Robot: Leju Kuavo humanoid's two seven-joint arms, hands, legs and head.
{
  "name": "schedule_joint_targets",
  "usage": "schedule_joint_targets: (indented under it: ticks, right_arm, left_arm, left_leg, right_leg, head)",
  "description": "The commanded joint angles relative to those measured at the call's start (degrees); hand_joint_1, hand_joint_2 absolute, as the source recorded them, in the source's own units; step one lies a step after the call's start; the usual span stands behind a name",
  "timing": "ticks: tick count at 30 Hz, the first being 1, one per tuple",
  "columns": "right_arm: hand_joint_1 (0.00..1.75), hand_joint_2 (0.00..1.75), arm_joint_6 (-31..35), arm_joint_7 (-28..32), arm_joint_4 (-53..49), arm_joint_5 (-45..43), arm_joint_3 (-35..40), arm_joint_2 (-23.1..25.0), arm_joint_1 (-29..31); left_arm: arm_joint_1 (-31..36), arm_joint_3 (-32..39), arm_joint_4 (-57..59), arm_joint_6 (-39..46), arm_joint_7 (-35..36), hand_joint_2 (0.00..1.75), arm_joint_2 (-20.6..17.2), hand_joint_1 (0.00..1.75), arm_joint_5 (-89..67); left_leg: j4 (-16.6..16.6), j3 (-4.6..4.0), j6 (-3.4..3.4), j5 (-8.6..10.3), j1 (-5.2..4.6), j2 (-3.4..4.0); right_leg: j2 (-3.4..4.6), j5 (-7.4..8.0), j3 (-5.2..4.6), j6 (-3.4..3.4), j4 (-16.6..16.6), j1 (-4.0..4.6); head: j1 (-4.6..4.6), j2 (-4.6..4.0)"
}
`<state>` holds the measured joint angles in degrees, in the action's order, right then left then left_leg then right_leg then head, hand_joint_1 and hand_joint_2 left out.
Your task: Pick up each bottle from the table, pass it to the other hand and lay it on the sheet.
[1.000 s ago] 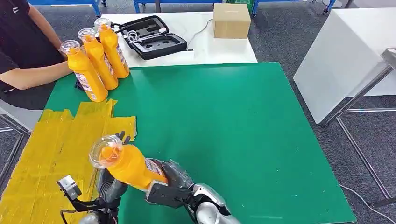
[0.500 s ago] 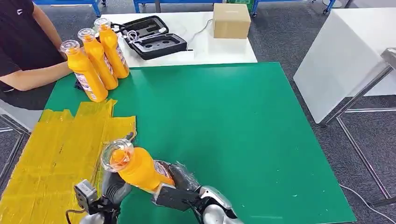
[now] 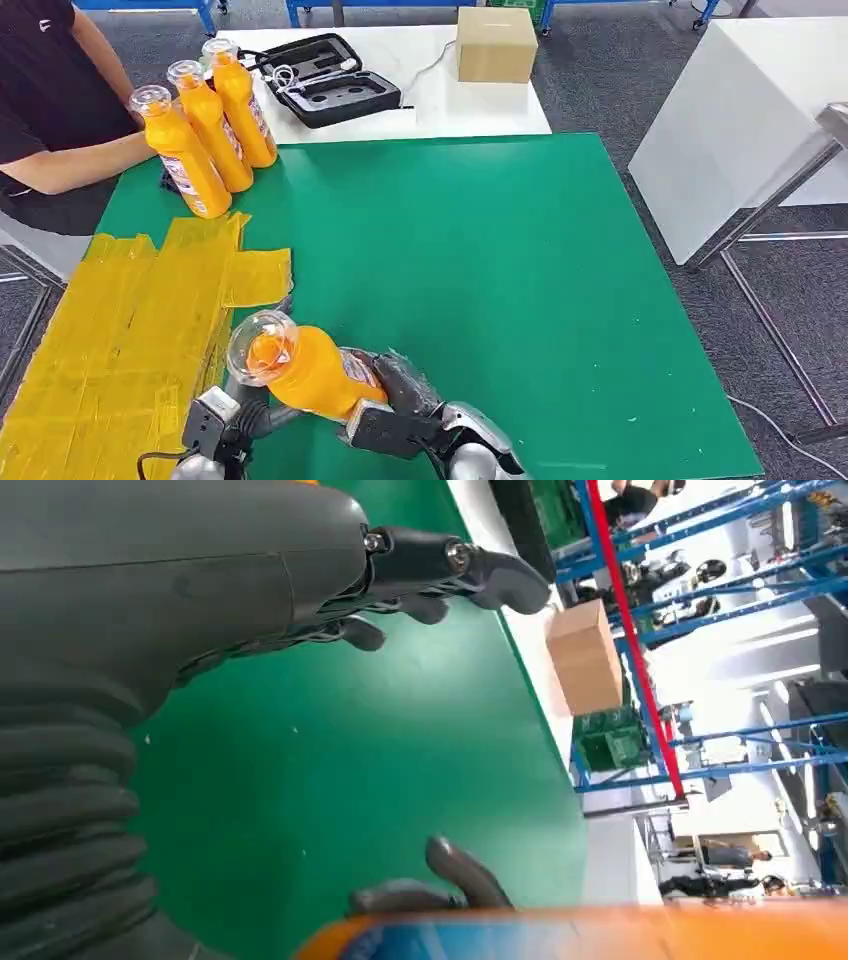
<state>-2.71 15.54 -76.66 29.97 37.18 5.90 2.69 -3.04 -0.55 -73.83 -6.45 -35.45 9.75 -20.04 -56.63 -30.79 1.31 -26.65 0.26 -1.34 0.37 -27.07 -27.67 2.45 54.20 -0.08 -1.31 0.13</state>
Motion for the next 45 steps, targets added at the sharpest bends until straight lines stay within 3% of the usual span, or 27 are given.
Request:
schedule_joint_targets:
  ticks: [1, 12, 17, 28, 33, 38, 45]
  right_arm:
    - [1.75, 1.75, -0.1, 0.5, -4.5, -0.5, -0.6, -4.2, -1.6]
    - [1.75, 1.75, 0.6, 0.3, -7.8, -0.6, -3.0, -7.1, -4.8]
    - [1.75, 1.75, 1.7, 0.6, -11.3, -2.6, -8.5, -9.9, -6.3]
    - [1.75, 1.75, -1.1, 1.5, -15.7, -6.9, -23.5, -10.2, -7.1]
    - [1.75, 1.75, -1.9, 1.5, -14.5, -7.0, -24.3, -9.9, -6.4]
    - [1.75, 1.75, -3.4, 1.7, -10.7, -5.0, -22.2, -8.2, -3.8]
    - [1.75, 1.75, -3.3, 1.6, -10.1, -4.7, -21.9, -7.9, -3.3]
  left_arm:
    - [1.5, 2.4, 4.1, -0.2, -0.3, 1.75, -0.6, 0.00, 0.1]
    - [-0.4, 5.3, 1.3, -2.8, -2.2, 1.75, 0.1, 0.00, 1.1]
    - [-1.6, 6.3, -0.8, -4.9, -2.7, 1.75, 0.1, 0.00, 2.2]
    - [-2.1, 7.8, -1.7, -7.3, -2.7, 1.75, 0.4, 0.00, 4.0]
    - [-1.9, 7.6, -1.6, -7.9, -2.8, 1.75, 0.4, 0.00, 4.3]
    - [-1.6, 5.4, -1.1, -14.8, -2.6, 1.75, 0.7, 0.00, 9.0]
    - [-1.7, 4.8, -1.1, -14.7, -2.6, 1.75, 1.1, 0.00, 8.9]
  left_leg:
    - [0.0, 0.02, -0.02, 0.02, 0.01, 0.02]
    - [0.0, 0.02, -0.03, 0.00, 0.02, 0.10]
    - [0.0, -0.02, 0.00, 0.00, 0.00, 0.01]
    - [0.0, -0.05, -0.02, 0.01, -0.04, 0.01]
    - [0.0, -0.03, -0.02, -0.01, -0.03, 0.04]
    - [0.0, -0.01, -0.04, 0.00, -0.01, 0.17]
    - [0.0, -0.01, -0.03, 0.01, -0.01, 0.10]
  right_leg:
    - [-0.06, 0.00, 0.05, -0.01, 0.0, 0.01]
    - [-0.05, 0.00, 0.06, -0.01, 0.0, 0.03]
    - [-0.05, 0.00, 0.02, 0.01, 0.0, 0.00]
    - [-0.05, 0.01, -0.03, 0.00, 0.0, -0.02]
    - [-0.03, 0.00, -0.01, -0.01, 0.0, -0.01]
    - [0.07, 0.04, -0.02, -0.02, 0.0, 0.01]
    - [0.04, 0.04, 0.01, -0.01, 0.0, 0.01]
  head:
    - [0.02, 0.00]
    - [0.02, 0.00]
    - [0.00, 0.00]
    - [0.02, 0.00]
    - [0.00, 0.00]
    - [0.00, 0.00]
    - [0.02, 0.00]
